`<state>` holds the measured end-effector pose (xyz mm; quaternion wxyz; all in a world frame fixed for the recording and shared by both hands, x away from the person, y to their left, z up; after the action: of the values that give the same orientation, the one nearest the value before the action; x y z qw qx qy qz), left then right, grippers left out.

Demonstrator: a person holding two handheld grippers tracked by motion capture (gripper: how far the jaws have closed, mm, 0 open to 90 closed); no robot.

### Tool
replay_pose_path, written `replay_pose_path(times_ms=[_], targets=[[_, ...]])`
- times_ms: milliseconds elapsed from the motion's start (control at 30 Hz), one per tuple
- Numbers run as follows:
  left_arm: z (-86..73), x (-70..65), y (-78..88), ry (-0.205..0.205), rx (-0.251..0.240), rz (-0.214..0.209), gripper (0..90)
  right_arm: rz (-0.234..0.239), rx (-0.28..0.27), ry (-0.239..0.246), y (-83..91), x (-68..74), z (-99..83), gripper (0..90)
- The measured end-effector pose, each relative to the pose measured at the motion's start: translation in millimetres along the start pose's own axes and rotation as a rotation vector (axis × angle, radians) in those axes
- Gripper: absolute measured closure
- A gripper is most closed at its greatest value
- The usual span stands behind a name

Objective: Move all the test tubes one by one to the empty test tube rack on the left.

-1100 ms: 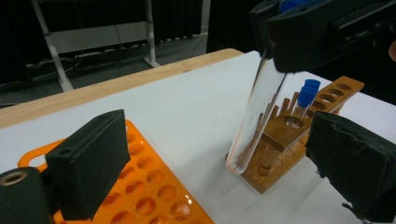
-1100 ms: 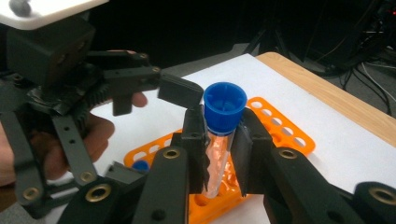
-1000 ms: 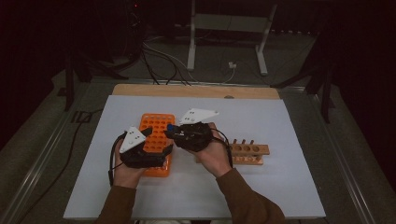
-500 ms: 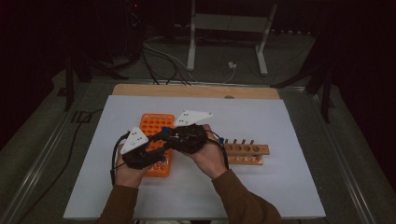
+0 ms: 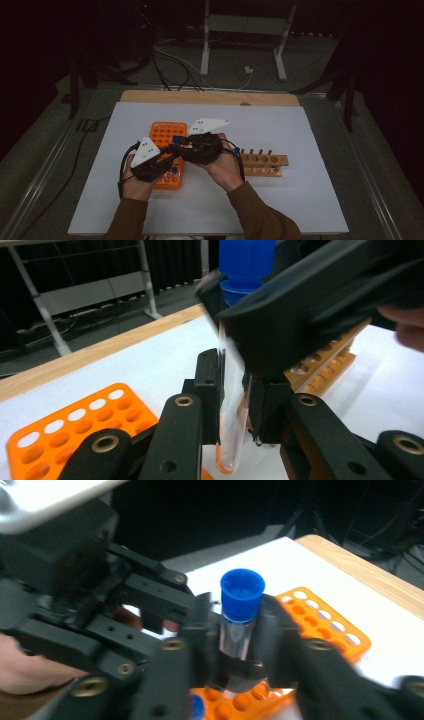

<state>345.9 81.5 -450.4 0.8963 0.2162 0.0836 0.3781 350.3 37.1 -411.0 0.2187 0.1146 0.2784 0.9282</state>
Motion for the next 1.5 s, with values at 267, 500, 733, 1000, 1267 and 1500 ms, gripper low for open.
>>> replay_pose_path(times_ms=[267, 500, 733, 1000, 1267, 1500], targets=[[-0.4, 13.4, 5.2, 0.036, -0.014, 0.040, 77.4, -0.024, -0.009, 0.001, 10.3, -2.7, 0.0, 17.4], [-8.4, 24.9, 11.3, 0.085, -0.012, 0.054, 77.4, -0.056, -0.028, -0.042, 19.8, -16.0, -7.4, 3.4], [-20.2, 35.1, 17.2, 0.135, -0.006, 0.068, 77.3, -0.081, -0.027, -0.080, 27.5, -31.4, -22.7, 1.8], [-39.9, 42.0, 22.6, 0.179, 0.012, 0.062, 77.3, -0.103, -0.028, -0.098, 36.6, -41.6, -34.3, 1.9], [-50.3, 42.4, 26.2, 0.181, 0.028, 0.065, 77.3, -0.118, -0.034, -0.113, 44.8, -48.0, -42.5, 1.8], [-62.0, 40.0, 24.8, 0.192, 0.046, 0.069, 77.3, -0.129, -0.040, -0.131, 52.5, -53.8, -50.6, 1.9]])
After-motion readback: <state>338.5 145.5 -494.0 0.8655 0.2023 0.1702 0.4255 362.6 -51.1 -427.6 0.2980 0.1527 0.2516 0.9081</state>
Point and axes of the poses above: each handheld gripper's, and its own axes: y roughly backward along the jaws, z roughly out of its top, x roughly to its left, the point moved 10 cm from there along -y, roughly forward along the jaws, and after that the axes turned 7 degrees about x, right-handed, at the moved point
